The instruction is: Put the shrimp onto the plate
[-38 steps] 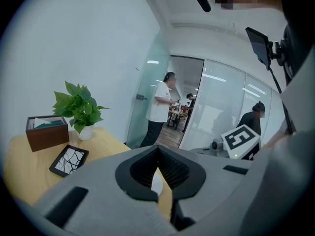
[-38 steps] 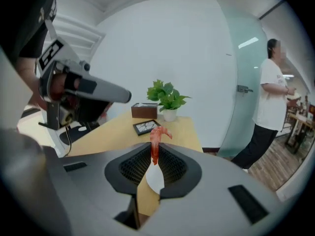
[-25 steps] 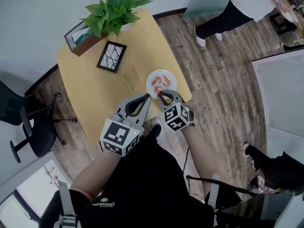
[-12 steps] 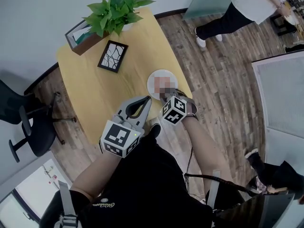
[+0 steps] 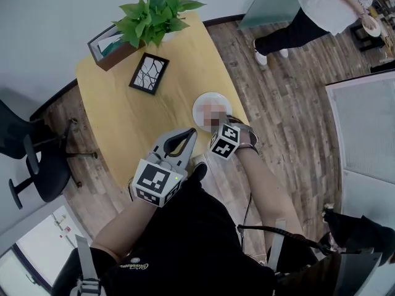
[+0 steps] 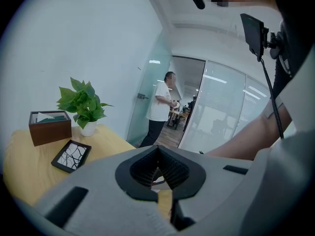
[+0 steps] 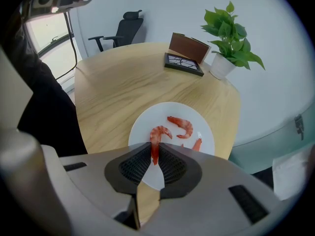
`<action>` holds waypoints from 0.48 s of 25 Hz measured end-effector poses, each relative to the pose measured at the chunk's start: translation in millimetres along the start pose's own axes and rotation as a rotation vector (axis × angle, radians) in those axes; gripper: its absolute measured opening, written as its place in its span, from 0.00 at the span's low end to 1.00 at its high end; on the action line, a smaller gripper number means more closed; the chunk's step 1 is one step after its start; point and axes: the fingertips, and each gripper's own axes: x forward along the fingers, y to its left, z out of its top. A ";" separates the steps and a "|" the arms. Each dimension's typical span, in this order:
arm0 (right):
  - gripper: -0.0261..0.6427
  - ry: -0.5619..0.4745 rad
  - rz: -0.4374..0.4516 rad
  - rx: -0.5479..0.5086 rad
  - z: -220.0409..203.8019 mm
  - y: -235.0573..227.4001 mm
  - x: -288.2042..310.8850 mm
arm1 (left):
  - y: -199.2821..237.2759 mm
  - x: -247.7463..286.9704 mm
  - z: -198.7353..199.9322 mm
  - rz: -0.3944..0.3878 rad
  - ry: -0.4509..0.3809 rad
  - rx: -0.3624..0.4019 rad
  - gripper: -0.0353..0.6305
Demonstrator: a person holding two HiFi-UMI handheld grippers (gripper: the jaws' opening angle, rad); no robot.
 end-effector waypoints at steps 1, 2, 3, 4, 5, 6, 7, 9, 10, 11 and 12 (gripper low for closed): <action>0.11 0.006 0.001 0.001 -0.5 -0.8 0.8 | 1.2 -1.4 -0.6 0.002 0.000 -0.003 0.05; 0.11 0.012 0.000 -0.001 -0.6 -1.7 1.5 | 2.4 -2.7 -1.2 0.004 0.001 -0.005 0.05; 0.11 0.018 -0.001 -0.005 -0.5 -2.6 2.3 | 3.6 -3.8 -1.5 0.006 0.002 -0.007 0.05; 0.11 0.021 -0.002 -0.009 -0.3 -3.3 2.9 | 4.6 -4.7 -1.5 0.007 0.001 -0.007 0.06; 0.11 0.023 -0.002 -0.010 -0.2 -3.9 3.3 | 5.5 -5.3 -1.1 0.009 0.000 -0.006 0.05; 0.11 0.024 -0.001 -0.008 -0.4 -4.3 3.5 | 6.3 -5.9 -0.4 0.011 -0.002 -0.005 0.05; 0.11 0.024 0.000 -0.004 -0.5 -4.5 3.6 | 7.1 -6.5 0.5 0.013 -0.005 -0.003 0.05; 0.11 0.023 0.003 0.005 -0.2 -4.6 3.5 | 8.4 -7.8 2.0 0.018 -0.008 -0.003 0.05; 0.11 0.022 0.005 0.008 -0.2 -4.3 3.4 | 8.8 -8.3 2.6 0.019 -0.011 -0.004 0.05; 0.11 0.021 0.008 0.012 -0.5 -4.0 3.3 | 9.1 -8.4 3.3 0.019 -0.013 -0.006 0.05; 0.11 0.019 0.010 0.018 -0.8 -4.2 3.1 | 9.6 -8.1 3.9 0.019 -0.015 -0.008 0.05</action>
